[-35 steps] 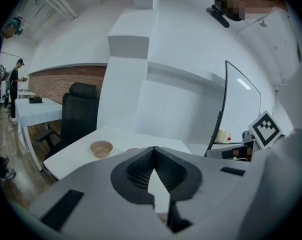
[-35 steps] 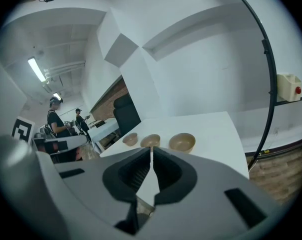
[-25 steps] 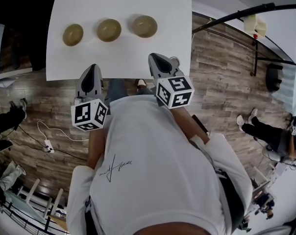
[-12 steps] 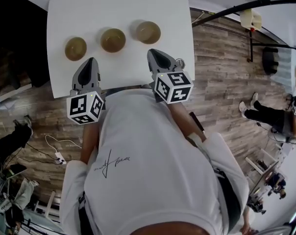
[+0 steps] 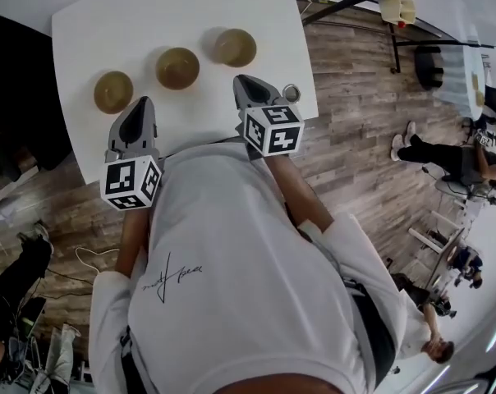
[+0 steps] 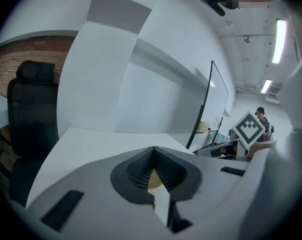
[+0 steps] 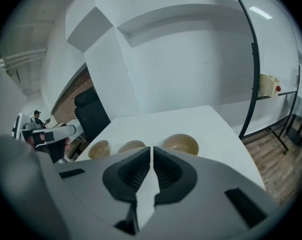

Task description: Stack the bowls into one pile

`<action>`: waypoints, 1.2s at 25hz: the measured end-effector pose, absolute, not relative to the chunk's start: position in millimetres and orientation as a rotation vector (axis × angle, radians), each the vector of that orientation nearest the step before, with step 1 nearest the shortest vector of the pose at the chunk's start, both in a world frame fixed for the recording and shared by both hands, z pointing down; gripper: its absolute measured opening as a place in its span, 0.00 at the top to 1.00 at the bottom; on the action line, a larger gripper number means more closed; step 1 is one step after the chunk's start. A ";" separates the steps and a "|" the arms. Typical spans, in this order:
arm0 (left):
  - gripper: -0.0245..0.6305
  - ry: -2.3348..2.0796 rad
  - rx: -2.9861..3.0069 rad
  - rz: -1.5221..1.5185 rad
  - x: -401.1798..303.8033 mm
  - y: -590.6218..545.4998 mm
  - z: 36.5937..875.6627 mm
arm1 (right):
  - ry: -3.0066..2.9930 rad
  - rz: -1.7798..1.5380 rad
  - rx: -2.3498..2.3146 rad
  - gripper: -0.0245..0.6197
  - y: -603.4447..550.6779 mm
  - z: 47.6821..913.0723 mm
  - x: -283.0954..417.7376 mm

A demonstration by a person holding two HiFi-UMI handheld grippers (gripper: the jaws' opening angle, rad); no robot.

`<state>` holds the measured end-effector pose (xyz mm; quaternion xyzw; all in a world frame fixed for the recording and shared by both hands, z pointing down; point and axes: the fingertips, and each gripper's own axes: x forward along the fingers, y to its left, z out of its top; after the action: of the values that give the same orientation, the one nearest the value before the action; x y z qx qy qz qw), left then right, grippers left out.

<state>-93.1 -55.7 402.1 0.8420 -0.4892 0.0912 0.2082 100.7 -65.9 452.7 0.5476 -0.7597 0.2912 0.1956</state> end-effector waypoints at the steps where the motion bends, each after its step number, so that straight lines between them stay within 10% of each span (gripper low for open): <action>1: 0.96 -1.347 2.350 0.262 -94.4 -55.3 403.0 | -2.113 0.820 1.541 0.95 -67.4 456.6 101.8; 30: 0.96 -1.371 2.301 0.224 -109.6 -75.7 404.6 | -1.804 1.140 1.704 0.79 -124.8 546.5 189.6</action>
<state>-109.6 -75.7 404.6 0.8342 -0.4969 0.0813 0.2249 189.6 -124.8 546.5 0.6108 -0.6468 0.4086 0.2040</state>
